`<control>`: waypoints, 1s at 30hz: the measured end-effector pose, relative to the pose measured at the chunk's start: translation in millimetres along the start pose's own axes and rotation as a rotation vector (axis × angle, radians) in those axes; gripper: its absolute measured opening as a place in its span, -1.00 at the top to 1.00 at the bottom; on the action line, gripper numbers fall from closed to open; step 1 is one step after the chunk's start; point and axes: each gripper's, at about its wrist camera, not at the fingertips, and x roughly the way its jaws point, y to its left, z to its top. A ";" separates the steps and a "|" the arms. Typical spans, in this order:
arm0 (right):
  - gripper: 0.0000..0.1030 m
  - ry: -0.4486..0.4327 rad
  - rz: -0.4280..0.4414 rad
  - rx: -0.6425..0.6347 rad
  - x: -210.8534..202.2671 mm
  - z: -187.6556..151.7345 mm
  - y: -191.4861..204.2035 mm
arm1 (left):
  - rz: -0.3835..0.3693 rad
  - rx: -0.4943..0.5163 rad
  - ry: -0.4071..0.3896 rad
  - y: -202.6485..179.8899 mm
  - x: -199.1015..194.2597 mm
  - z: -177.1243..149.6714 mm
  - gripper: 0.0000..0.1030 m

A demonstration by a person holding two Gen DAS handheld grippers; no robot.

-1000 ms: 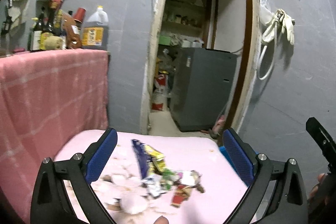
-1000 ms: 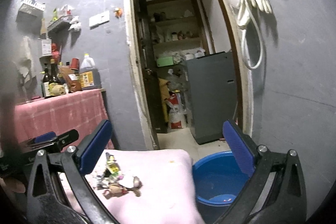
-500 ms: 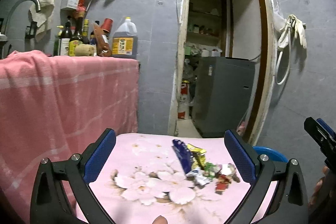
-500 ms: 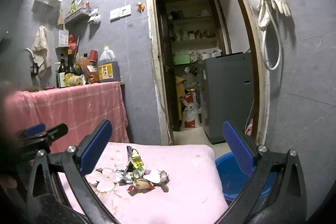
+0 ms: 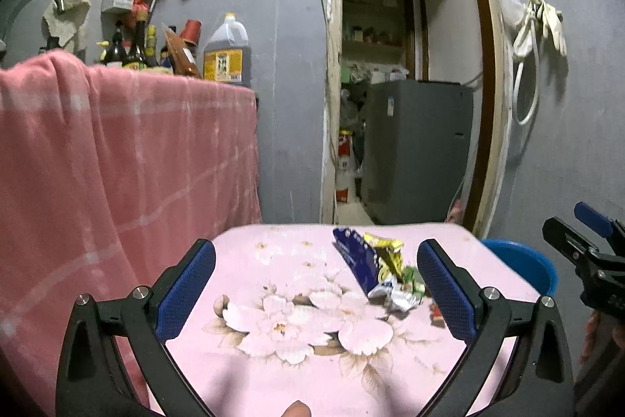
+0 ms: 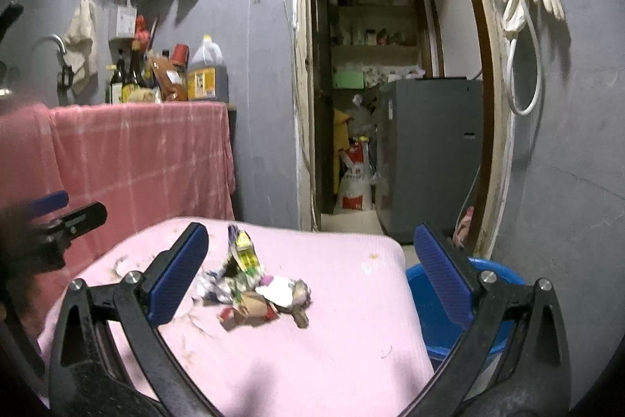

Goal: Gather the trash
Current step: 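Grasp the silver foil scrap with the left tool while the right tool grasps the small brown scrap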

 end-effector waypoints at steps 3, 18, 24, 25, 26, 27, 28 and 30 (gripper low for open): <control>-1.00 0.049 0.001 0.010 11.6 -9.3 -4.3 | -0.017 -0.002 0.039 -0.3 10.5 -7.3 -0.97; -0.96 0.207 0.009 0.049 48.4 -32.8 -24.8 | -0.152 -0.040 0.203 -8.6 55.5 -21.3 -0.88; -0.34 0.310 0.060 0.070 68.0 -40.3 -26.9 | -0.239 -0.029 0.338 -18.6 80.3 -27.8 -0.19; -0.27 0.324 0.070 0.072 70.7 -42.3 -26.6 | -0.255 -0.021 0.359 -21.3 84.2 -29.1 -0.09; -0.23 0.335 0.080 0.069 72.9 -43.9 -25.7 | -0.264 -0.015 0.368 -23.6 85.8 -30.3 -0.06; -0.15 0.340 0.085 0.065 73.6 -44.7 -24.4 | -0.274 -0.008 0.378 -26.3 87.5 -30.9 -0.02; -0.08 0.349 0.092 0.056 75.3 -45.6 -22.5 | -0.286 -0.004 0.387 -28.8 89.3 -31.2 0.01; 0.01 0.362 0.106 0.042 78.4 -46.6 -19.5 | -0.304 -0.008 0.397 -31.5 91.8 -31.8 0.06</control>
